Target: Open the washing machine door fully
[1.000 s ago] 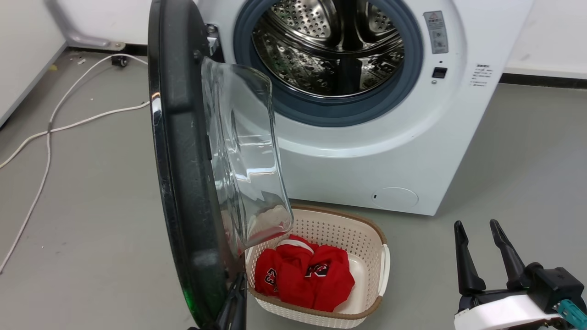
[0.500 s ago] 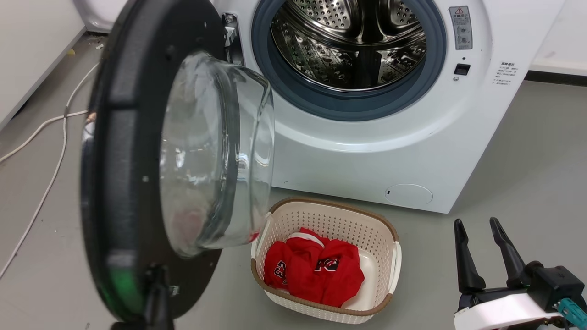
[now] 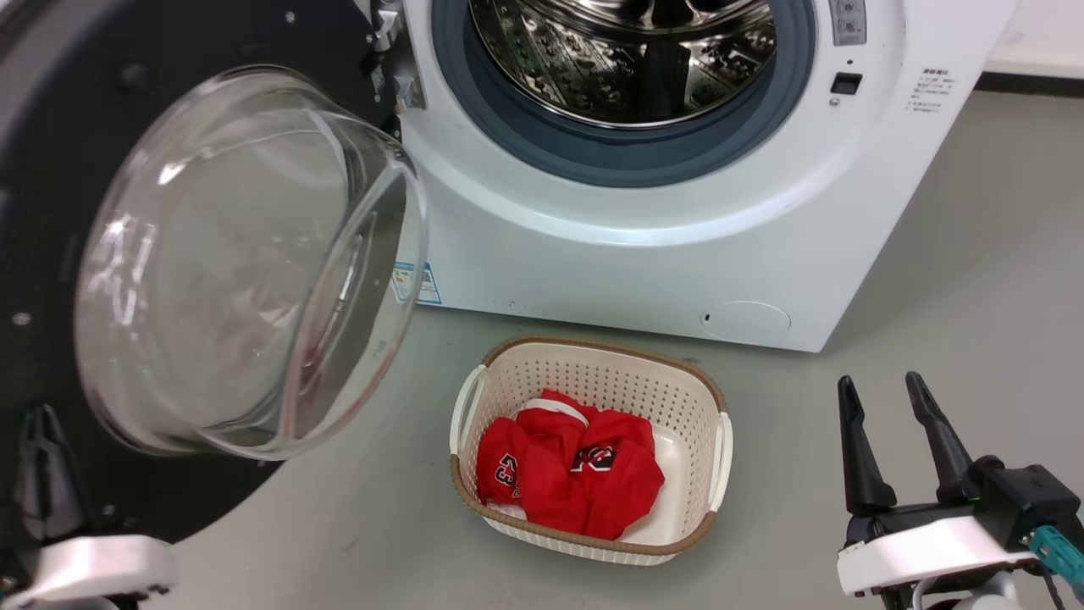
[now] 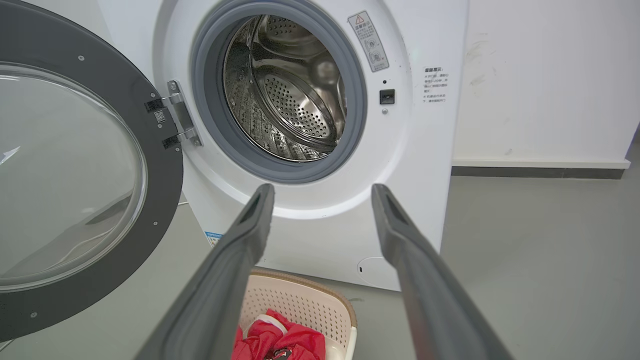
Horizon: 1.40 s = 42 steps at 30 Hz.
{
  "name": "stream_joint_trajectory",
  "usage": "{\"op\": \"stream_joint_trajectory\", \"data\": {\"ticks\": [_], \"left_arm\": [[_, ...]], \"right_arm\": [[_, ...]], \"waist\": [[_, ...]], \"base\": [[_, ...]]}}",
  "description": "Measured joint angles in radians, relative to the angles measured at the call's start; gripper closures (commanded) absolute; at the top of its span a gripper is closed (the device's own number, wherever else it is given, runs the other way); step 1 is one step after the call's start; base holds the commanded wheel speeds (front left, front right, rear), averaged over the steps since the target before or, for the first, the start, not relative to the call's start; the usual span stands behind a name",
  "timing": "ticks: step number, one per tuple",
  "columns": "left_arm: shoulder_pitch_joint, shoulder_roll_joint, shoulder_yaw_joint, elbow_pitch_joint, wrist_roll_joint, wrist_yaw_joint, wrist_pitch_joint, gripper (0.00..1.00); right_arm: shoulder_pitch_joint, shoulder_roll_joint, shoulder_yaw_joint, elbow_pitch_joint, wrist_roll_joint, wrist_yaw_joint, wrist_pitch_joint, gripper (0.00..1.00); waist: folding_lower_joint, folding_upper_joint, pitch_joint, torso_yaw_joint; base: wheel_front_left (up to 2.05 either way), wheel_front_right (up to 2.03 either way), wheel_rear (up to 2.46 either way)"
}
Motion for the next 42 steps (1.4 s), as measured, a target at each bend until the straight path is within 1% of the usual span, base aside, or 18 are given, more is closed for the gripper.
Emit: {"op": "stream_joint_trajectory", "data": {"ticks": [5,14,19,22,25,31,35,36,37,38,39,42], "left_arm": [[-0.071,0.035,0.063,0.084,-0.004,-0.033,-0.001,1.0],[-0.175,0.117,0.165,0.247,-0.005,-0.093,-0.001,1.0],[-0.212,0.132,0.199,0.312,-0.002,-0.118,-0.001,1.0],[-0.217,0.132,0.21,0.334,0.006,-0.128,-0.001,1.0],[-0.216,0.118,0.225,0.341,0.015,-0.132,-0.001,1.0],[-0.151,0.06,0.252,0.313,0.032,-0.142,0.0,1.0],[-0.104,0.017,0.265,0.27,0.037,-0.163,0.0,1.0],[-0.089,-0.001,0.265,0.251,0.043,-0.168,0.0,0.91],[-0.074,-0.022,0.264,0.231,0.049,-0.17,0.0,0.58],[-0.058,-0.045,0.262,0.208,0.056,-0.171,0.0,0.1],[-0.042,-0.068,0.258,0.187,0.063,-0.171,0.0,0.0],[-0.007,-0.129,0.239,0.128,0.086,-0.177,0.0,0.0]], "right_arm": [[-0.015,0.0,-0.002,0.0,0.0,0.0,0.0,0.0],[-0.032,0.0,-0.004,-0.002,-0.003,0.0,0.0,0.0],[-0.037,0.0,-0.006,-0.002,-0.003,0.0,0.0,0.0],[-0.037,0.0,-0.005,0.002,-0.003,0.0,0.0,0.0],[-0.037,0.0,-0.003,0.007,-0.002,0.0,0.0,0.0],[-0.025,0.0,-0.004,0.015,0.006,0.0,0.0,0.0],[-0.006,0.0,-0.005,0.017,0.011,0.0,0.0,0.0],[-0.004,0.0,-0.006,0.017,0.011,0.0,0.0,0.0],[-0.003,0.0,-0.005,0.017,0.011,0.0,0.0,0.0],[0.0,0.0,-0.005,0.017,0.011,0.0,0.0,0.0],[0.005,0.0,-0.005,0.016,0.011,0.0,0.0,0.0],[0.01,0.0,-0.003,0.016,0.011,0.0,0.0,0.0]], "waist": [[0.0,0.0,0.024,-0.016],[0.0,0.0,0.052,-0.047],[0.0,0.0,0.057,-0.056],[0.0,0.0,0.052,-0.059],[0.0,0.0,0.042,-0.063],[0.0,0.0,0.002,-0.072],[-0.0001,0.0,-0.027,-0.075],[-0.0001,0.0,-0.034,-0.076],[-0.0001,0.0,-0.04,-0.077],[0.0,0.0,-0.045,-0.078],[-0.0001,0.0,-0.05,-0.079],[-0.0001,0.0,-0.061,-0.083]], "base": [[0.0,0.0,0.0],[0.0,0.0,0.0],[0.0,0.0,0.0],[0.0,0.0,0.0],[0.0,0.0,0.0],[0.0,0.0,0.0],[0.0,0.0,0.0],[0.0,0.0,0.0],[0.0,0.0,0.0],[0.0,0.0,0.0],[0.0,0.0,0.0],[0.0,0.0,0.0]]}}
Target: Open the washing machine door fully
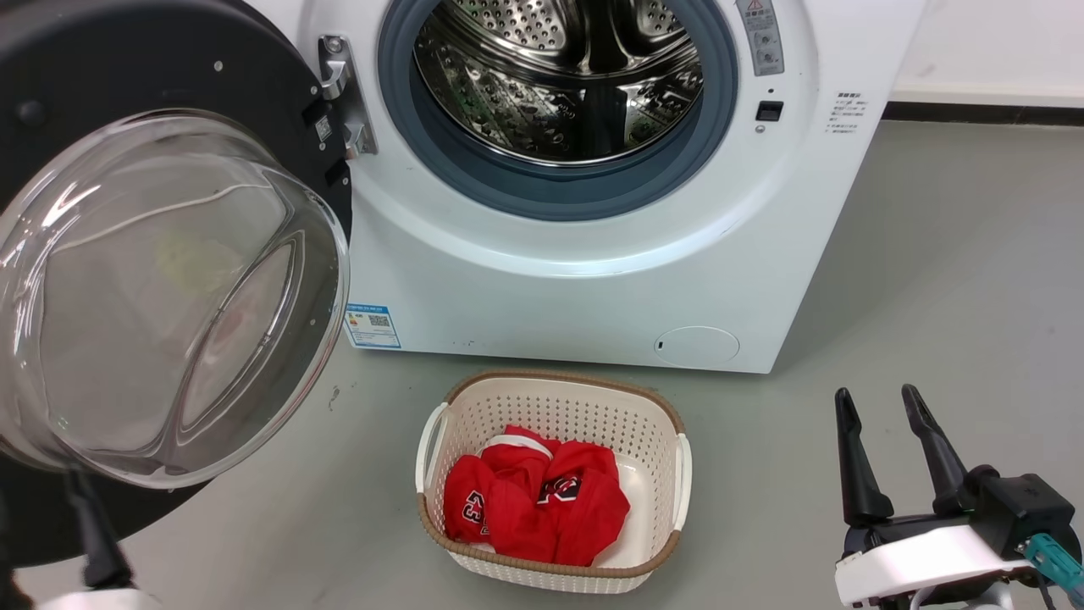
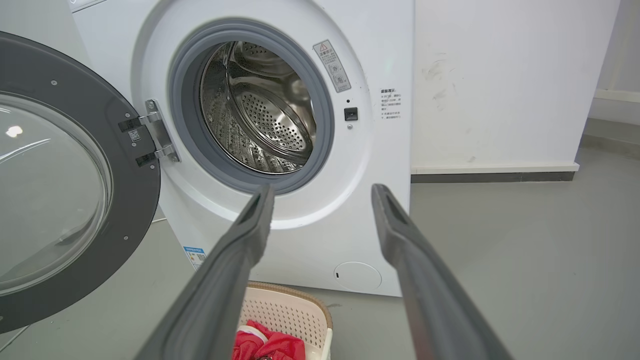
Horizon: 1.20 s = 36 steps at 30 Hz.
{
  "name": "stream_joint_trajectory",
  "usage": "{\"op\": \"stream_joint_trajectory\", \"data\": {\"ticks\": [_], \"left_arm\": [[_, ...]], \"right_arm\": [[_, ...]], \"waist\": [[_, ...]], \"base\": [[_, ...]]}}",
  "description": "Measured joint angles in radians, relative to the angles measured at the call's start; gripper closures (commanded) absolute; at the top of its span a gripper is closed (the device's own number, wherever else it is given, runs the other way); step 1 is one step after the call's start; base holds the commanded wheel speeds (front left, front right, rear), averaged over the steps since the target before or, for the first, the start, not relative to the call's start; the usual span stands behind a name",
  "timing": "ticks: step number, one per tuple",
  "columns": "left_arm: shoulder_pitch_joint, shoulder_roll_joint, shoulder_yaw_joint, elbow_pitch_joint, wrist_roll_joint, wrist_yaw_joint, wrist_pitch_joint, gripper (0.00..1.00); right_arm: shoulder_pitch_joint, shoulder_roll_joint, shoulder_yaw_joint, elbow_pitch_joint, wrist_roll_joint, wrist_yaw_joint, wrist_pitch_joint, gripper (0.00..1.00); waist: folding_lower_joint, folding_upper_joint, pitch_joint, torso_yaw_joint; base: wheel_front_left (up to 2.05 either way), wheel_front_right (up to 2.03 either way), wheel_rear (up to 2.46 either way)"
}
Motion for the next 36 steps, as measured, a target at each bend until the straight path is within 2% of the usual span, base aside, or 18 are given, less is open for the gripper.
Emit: {"op": "stream_joint_trajectory", "data": {"ticks": [1,7,19,25,36], "left_arm": [[0.027,-0.04,-0.033,-0.042,0.026,-0.016,0.0,0.0],[0.039,-0.092,-0.145,-0.096,0.08,-0.046,0.0,0.0],[-0.025,-0.122,-0.351,-0.072,0.113,-0.08,0.0,0.0],[-0.055,-0.124,-0.379,-0.054,0.112,-0.07,0.0,0.0],[-0.066,-0.125,-0.376,-0.038,0.105,-0.072,0.0,0.0]], "right_arm": [[0.004,0.0,0.005,0.0,0.0,0.0,0.0,0.0],[0.01,0.0,0.013,-0.005,-0.007,0.0,0.0,0.0],[0.016,0.0,0.017,-0.017,-0.051,0.0,0.0,0.0],[0.017,0.0,0.021,-0.018,-0.065,0.0,0.001,0.0],[0.009,0.0,0.023,-0.01,-0.062,0.0,0.001,0.0]], "waist": [[0.0,0.0,-0.009,-0.006],[0.0,0.0,-0.017,-0.025],[0.0,0.0,-0.025,-0.089],[0.0,0.0,-0.018,-0.118],[0.0,0.0,-0.004,-0.118]], "base": [[0.0,0.0,0.0],[0.0,0.0,0.0],[0.0,0.0,0.0],[0.0,0.0,0.0],[0.0,0.0,0.0]]}}
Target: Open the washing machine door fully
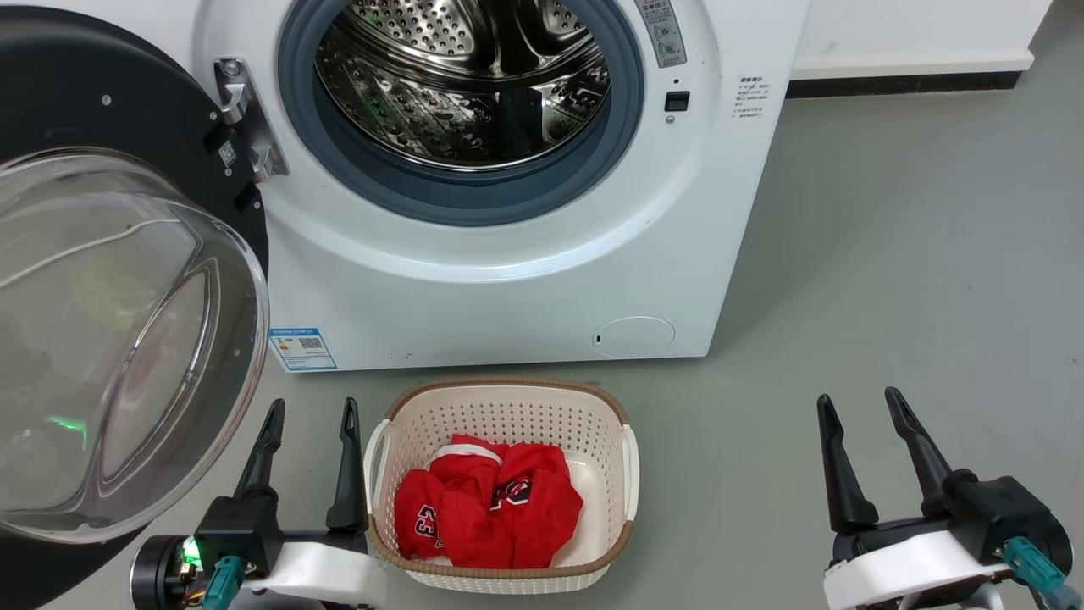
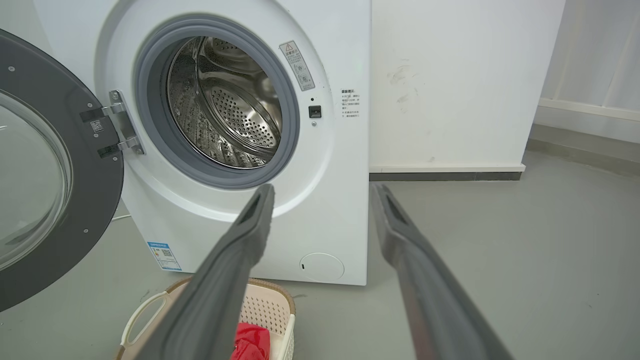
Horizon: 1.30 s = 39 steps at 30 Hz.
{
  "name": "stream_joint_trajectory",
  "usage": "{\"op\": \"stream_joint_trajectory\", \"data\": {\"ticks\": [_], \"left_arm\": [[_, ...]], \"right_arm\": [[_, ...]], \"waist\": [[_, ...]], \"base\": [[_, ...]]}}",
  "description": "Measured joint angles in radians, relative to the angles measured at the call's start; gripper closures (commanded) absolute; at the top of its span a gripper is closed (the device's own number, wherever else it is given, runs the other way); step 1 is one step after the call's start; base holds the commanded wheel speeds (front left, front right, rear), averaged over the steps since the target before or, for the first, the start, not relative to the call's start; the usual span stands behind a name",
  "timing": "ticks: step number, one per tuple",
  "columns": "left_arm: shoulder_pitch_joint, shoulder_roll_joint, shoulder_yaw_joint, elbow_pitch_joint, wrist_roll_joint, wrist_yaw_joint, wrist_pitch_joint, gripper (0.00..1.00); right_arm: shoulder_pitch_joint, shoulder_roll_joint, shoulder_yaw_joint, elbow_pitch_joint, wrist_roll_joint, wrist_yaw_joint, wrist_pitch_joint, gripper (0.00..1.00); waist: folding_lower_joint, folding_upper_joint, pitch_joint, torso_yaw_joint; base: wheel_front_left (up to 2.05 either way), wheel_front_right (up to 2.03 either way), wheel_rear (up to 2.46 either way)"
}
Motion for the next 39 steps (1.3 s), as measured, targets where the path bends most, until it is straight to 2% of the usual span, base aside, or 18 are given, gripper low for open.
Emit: {"op": "stream_joint_trajectory", "data": {"ticks": [18,19,24,39], "left_arm": [[-0.007,-0.001,0.004,-0.001,0.003,-0.006,0.0,0.0],[-0.008,-0.001,0.005,-0.001,0.003,-0.007,0.0,1.0],[0.016,-0.003,0.005,0.045,-0.009,-0.007,0.009,1.0],[0.005,-0.003,0.026,0.071,-0.307,-0.028,0.081,1.0]], "right_arm": [[-0.006,0.0,0.003,0.002,0.012,0.0,0.0,0.0],[-0.006,0.0,0.004,0.003,0.015,0.0,0.0,1.0],[0.024,0.0,0.006,0.041,0.028,0.0,0.004,1.0],[0.011,-0.011,0.0,0.063,0.331,0.0,0.058,1.0]], "waist": [[0.0,0.0,0.008,0.01],[0.0,0.0,0.007,0.009],[0.0,0.0,0.007,0.009],[0.0,0.0,0.002,0.012]], "base": [[0.0,0.0,0.0],[0.0,0.0,0.0],[0.0,0.0,0.0],[0.0,0.0,0.0]]}}
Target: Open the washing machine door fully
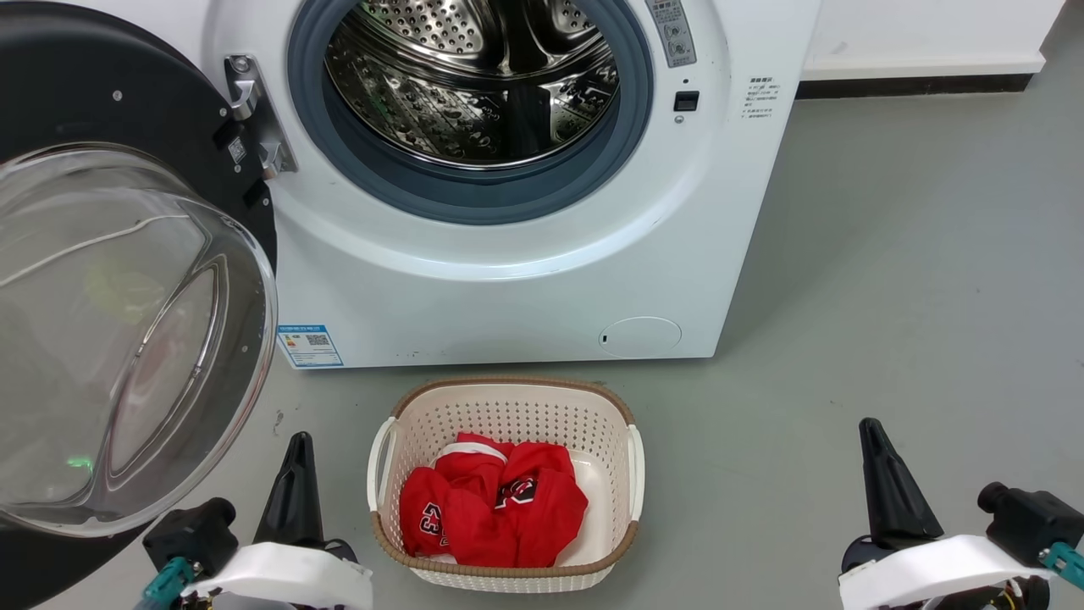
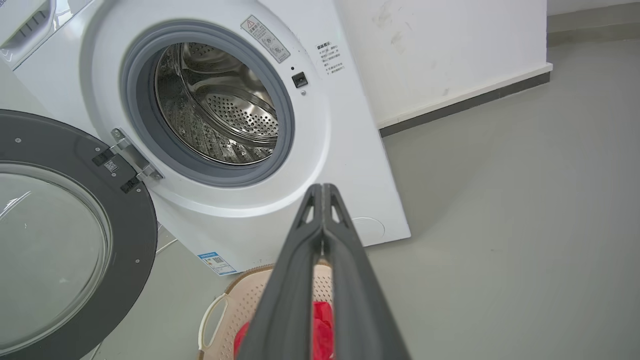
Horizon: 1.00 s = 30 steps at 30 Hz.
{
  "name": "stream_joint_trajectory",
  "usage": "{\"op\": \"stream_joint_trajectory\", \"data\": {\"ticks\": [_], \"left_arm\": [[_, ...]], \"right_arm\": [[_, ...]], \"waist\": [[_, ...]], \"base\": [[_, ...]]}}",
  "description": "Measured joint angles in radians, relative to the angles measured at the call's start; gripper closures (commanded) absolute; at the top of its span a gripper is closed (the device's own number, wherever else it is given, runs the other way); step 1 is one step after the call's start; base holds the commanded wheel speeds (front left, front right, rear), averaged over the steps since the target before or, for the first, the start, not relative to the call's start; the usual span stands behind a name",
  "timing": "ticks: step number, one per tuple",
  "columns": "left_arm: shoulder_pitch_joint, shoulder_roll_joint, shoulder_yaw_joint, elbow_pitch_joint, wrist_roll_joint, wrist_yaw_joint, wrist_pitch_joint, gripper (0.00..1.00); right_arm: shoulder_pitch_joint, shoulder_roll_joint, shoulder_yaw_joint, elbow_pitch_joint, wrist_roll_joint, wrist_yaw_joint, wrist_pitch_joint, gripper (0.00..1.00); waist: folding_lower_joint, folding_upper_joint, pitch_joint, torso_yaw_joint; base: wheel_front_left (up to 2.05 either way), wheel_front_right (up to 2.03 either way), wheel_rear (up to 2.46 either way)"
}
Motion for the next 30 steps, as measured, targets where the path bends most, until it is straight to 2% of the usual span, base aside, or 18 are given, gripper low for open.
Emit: {"op": "stream_joint_trajectory", "data": {"ticks": [9,10,30], "left_arm": [[-0.015,0.0,0.013,0.013,-0.159,-0.011,0.037,1.0],[-0.018,0.0,0.016,0.017,-0.207,-0.015,0.049,1.0],[-0.042,0.0,0.037,0.043,-0.498,-0.035,0.119,1.0]], "right_arm": [[-0.012,-0.006,-0.006,0.012,0.161,0.0,0.03,1.0],[-0.021,-0.008,-0.008,0.014,0.211,0.0,0.041,1.0],[-0.049,-0.015,-0.026,0.035,0.496,0.0,0.103,1.0]], "waist": [[0.0,0.0,-0.003,0.001],[0.0,0.0,-0.004,0.002],[0.0,0.0,-0.009,0.005]], "base": [[0.0,0.0,0.0],[0.0,0.0,0.0],[0.0,0.0,0.0]]}}
